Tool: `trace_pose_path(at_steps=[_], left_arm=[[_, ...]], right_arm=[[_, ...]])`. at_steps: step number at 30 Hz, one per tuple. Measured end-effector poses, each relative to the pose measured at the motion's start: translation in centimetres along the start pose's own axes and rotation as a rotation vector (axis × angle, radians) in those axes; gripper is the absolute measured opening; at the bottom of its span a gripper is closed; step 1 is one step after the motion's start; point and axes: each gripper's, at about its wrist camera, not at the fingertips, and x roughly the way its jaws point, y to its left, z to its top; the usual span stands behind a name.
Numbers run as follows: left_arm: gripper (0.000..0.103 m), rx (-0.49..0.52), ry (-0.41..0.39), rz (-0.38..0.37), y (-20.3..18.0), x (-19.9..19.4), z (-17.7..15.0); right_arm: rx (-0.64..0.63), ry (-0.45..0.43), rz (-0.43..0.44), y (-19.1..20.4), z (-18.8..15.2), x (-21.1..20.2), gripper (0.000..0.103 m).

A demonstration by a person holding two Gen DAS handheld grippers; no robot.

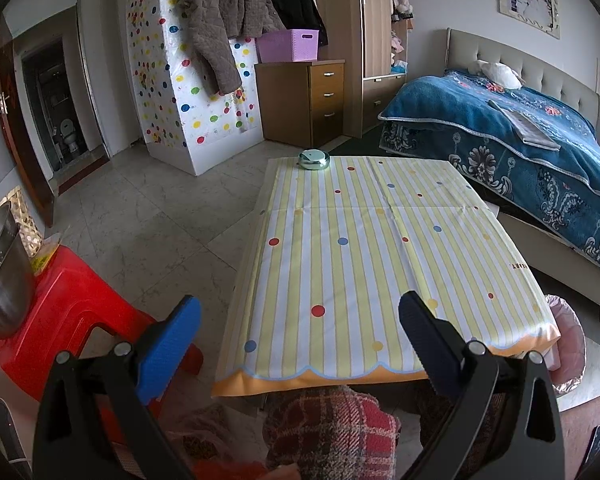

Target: Collect trash

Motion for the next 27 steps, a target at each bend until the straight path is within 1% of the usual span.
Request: trace_pose_path(at_steps=[27], left_arm=[[0.096, 0.002, 0.007, 0.004, -0.37, -0.02, -0.33]], right_arm=[[0.003, 0.004, 0.003, -0.45, -0.20, -0.16, 0.097]])
